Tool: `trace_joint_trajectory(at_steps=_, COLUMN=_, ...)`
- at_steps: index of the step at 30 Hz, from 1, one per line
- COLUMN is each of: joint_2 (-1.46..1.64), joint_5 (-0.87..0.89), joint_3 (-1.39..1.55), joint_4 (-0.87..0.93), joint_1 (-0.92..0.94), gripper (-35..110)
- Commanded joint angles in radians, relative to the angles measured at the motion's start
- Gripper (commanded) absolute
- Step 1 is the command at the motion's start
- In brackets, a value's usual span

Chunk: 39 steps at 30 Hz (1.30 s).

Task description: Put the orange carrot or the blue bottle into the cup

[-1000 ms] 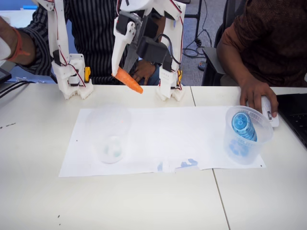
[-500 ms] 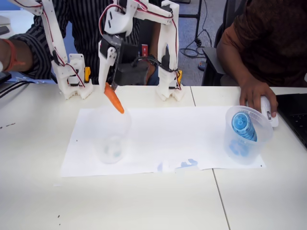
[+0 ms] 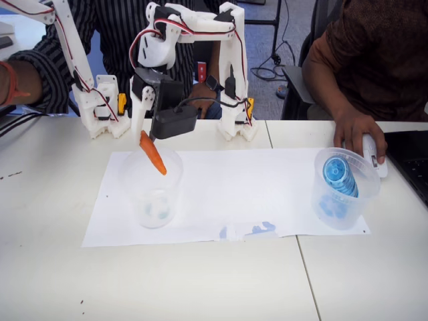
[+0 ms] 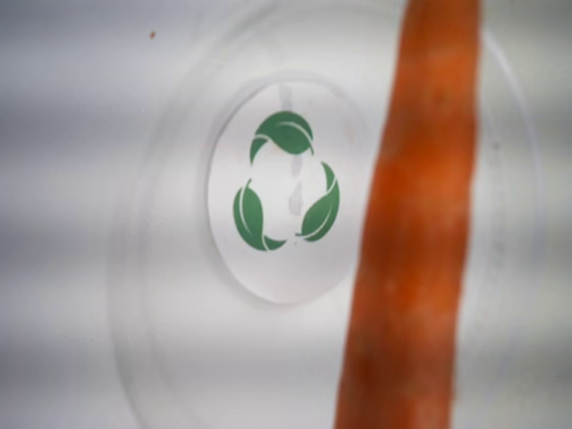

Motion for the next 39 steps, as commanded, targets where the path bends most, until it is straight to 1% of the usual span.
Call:
trace_joint_trajectory(at_steps=1, joint_2=0.046, joint_5=0.005, joint_3=-0.094, joint_4=-0.037, joint_1=0.028, gripper=7)
trace_joint_trajectory(at_steps=11, joint_2=0.046, joint_5=0.005, joint_3=-0.091, joint_4=-0.037, joint_1=0.028, gripper=8)
trace_joint_trajectory(at_steps=19, joint_2=0.046, joint_5=0.017, joint_3=-0.091, joint_4=-0.037, joint_1=0.028, gripper=20)
trace_joint_trajectory(at_steps=22, joint_2=0.046, joint_5=0.017, joint_3=-0.091, joint_4=-0.037, joint_1=0.028, gripper=23)
trace_joint_trajectory(at_steps=36, joint_2=0.055, joint_5=0.018, joint_3=-0.091, joint_4=-0.037, joint_1=0.028, gripper=23)
trace_joint_trajectory(at_steps=39, joint_2=0.063, joint_5=0.018, joint_3=-0.094, joint_4=-0.037, joint_1=0.028, gripper=19)
